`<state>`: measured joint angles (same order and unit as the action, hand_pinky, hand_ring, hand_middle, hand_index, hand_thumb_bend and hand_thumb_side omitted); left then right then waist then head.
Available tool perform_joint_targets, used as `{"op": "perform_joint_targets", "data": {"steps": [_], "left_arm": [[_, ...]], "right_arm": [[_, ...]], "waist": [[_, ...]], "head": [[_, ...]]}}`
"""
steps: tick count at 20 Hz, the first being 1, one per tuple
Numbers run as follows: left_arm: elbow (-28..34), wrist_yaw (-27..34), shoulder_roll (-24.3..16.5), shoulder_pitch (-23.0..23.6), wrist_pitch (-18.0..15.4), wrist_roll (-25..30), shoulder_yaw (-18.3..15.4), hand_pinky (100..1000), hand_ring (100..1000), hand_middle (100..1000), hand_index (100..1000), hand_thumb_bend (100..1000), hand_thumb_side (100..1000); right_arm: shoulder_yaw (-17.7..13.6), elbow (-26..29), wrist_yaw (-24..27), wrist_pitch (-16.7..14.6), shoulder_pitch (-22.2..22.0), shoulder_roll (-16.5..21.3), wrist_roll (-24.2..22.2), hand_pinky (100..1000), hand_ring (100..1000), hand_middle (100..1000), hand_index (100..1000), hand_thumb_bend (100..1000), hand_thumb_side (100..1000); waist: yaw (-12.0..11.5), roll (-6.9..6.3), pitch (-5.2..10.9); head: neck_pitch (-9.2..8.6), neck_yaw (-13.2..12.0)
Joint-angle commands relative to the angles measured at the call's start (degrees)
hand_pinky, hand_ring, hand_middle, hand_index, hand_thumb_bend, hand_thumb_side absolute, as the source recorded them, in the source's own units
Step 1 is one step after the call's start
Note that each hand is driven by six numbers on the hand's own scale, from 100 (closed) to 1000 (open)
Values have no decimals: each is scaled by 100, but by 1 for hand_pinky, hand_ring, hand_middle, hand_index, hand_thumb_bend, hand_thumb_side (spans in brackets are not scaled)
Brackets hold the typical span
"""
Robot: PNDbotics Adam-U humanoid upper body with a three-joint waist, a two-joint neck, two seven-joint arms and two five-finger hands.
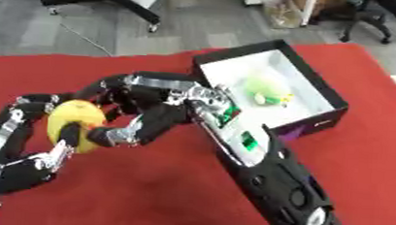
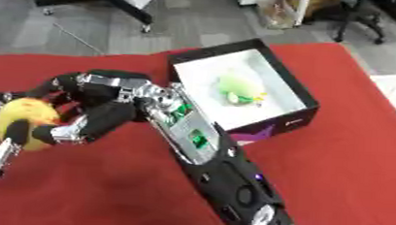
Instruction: Pick up the objects with one hand, pass them to the other hand, and then place them into the box on the other side of the table.
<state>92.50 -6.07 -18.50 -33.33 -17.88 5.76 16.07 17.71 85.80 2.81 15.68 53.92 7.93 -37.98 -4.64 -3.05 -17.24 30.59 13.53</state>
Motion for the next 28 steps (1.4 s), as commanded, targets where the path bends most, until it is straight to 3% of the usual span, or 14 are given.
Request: {"op": "perform_joint_targets", "data": {"steps": [1, 6, 12, 16, 28], "left_arm": [[61, 97, -22, -95, 26, -10, -67, 924, 541, 436, 482, 100, 453], [99, 180, 5, 3, 51, -69, -109, 931, 538, 432, 480, 100, 467], [143, 413, 73, 4, 24, -161, -110, 938, 537, 428, 480, 100, 482], [181, 577, 108, -24, -9, -175, -101, 940, 538, 428, 480, 100, 485], [195, 732, 187, -64, -58, -101, -76, 945, 540, 430, 482, 100, 492]], "right_arm": [[-66, 44, -40, -6, 124, 4, 195, 861, 928, 916, 817, 202, 139], [-75, 36, -98, -108, 131, 23, 346, 858, 923, 919, 824, 245, 117], [-72, 4, -165, -133, 133, 5, 286, 852, 897, 853, 770, 263, 100], [-98, -10, -161, -97, 129, -16, 313, 845, 868, 787, 709, 241, 100], [-98, 4, -26, 11, 134, -48, 312, 834, 822, 693, 634, 162, 100]], "waist": [[-17, -17, 35], [-25, -28, 15], [-38, -25, -11], [-46, -23, -26], [-63, -22, -33]], "head": [[-62, 44], [-90, 99], [-108, 158], [-101, 162], [-104, 152]]}}
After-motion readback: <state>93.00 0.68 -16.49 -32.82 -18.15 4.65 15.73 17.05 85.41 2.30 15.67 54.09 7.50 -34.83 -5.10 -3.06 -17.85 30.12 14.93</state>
